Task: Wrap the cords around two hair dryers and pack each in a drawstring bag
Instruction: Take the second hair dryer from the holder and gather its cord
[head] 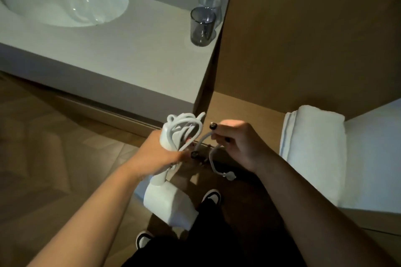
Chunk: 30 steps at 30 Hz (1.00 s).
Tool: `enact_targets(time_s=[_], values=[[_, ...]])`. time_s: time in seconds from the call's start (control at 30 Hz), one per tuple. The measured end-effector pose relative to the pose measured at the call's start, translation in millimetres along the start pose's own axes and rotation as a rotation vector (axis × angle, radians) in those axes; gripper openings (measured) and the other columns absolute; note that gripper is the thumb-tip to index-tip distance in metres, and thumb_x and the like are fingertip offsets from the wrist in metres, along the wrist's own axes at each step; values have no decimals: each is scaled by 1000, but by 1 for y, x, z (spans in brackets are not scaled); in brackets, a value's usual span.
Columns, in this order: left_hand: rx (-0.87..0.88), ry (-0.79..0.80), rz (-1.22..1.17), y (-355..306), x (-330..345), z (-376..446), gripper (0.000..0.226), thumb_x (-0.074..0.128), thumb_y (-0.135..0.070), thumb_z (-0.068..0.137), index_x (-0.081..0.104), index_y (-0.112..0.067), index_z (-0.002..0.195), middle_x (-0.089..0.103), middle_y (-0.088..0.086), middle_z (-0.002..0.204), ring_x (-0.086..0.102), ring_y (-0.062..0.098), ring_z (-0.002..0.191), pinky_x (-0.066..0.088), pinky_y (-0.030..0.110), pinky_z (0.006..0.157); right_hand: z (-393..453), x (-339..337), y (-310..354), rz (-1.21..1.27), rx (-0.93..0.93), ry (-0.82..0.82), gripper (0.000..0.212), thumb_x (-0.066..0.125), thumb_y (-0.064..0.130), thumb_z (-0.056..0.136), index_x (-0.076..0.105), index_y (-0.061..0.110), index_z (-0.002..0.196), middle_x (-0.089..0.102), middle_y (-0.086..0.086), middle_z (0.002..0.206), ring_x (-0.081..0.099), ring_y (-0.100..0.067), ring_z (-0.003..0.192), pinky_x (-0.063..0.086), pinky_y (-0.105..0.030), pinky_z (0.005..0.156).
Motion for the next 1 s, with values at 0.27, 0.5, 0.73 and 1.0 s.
enact_targets(time_s=[0.27, 0.5, 0.73, 1.0], values=[[9, -174, -338, 48, -85, -93, 67, 86, -22, 51, 63, -11, 112, 72, 12, 105, 69, 26, 97, 58, 37, 77, 7, 157, -26, 300, 73, 114, 35, 53, -1, 90, 61, 5, 57, 60, -7, 53, 61, -20, 54, 52, -30, 56], [-33, -314, -342, 76, -144, -167, 74, 93, -45, 42, 62, -17, 103, 72, 3, 84, 70, 17, 77, 56, 23, 59, 6, 269, -48, 105, 111, 239, 28, 58, 7, 91, 59, 9, 62, 63, 1, 58, 60, -11, 59, 43, -31, 67], [-165, -485, -571, 121, -194, -230, 74, 93, -41, 29, 66, -2, 87, 69, 14, 76, 66, 21, 68, 54, 26, 58, 24, 334, -63, -18, 214, 326, 13, 58, 12, 93, 70, 6, 93, 67, -7, 83, 61, -16, 81, 51, -33, 85], [85, -687, -816, 131, -253, -244, 25, 75, -11, 53, 69, -11, 78, 64, 13, 73, 62, 18, 60, 54, 28, 54, 72, 359, -109, -575, 346, 353, 20, 62, 26, 90, 69, 19, 108, 67, -6, 110, 63, -22, 106, 49, -37, 96]])
Point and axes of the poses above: each hand's wrist, its own z-axis towards the middle knuckle, its own x-axis out of the palm, y = z × x, the point moved 4 cm from there along z, towards the middle knuckle
